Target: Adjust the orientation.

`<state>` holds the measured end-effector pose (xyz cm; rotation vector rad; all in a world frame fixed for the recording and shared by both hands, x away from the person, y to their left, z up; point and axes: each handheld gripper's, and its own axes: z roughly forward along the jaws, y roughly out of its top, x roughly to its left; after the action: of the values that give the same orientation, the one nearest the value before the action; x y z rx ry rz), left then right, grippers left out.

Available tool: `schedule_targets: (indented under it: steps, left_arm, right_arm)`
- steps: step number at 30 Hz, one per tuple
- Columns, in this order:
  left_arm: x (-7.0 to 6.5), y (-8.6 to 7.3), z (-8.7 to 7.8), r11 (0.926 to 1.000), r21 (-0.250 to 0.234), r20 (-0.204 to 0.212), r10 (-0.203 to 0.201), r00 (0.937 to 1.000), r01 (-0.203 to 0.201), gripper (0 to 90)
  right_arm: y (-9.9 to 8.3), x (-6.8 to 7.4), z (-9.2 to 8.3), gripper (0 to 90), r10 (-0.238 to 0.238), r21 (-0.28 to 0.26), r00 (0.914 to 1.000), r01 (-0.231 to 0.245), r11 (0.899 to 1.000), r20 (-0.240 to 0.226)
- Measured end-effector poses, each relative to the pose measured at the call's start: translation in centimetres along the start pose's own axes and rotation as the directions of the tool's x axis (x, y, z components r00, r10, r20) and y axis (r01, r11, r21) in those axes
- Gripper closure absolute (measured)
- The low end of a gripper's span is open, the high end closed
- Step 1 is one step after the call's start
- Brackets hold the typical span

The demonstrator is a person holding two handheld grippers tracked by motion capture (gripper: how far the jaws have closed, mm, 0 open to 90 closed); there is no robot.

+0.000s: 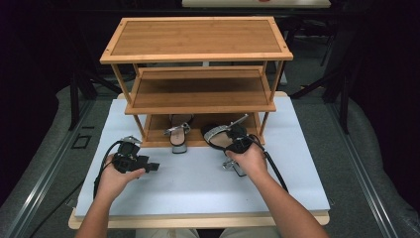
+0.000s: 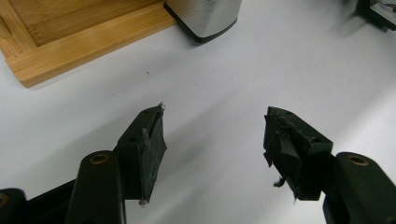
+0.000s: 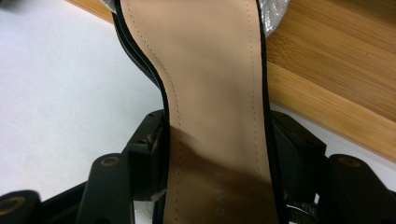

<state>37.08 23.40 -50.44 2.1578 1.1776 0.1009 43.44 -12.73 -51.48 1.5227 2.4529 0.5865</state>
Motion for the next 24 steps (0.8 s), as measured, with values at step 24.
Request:
schedule_targets:
  steps: [24]
  left_arm:
    - [0.0, -0.1, 0.2, 1.0000, 0.006, 0.000, -0.003, 1.0000, 0.003, 38.1]
  right_arm:
    - [-0.4, 0.3, -3.3, 35.7, -0.115, -0.074, 0.9920, 0.119, 0.990, 0.052]
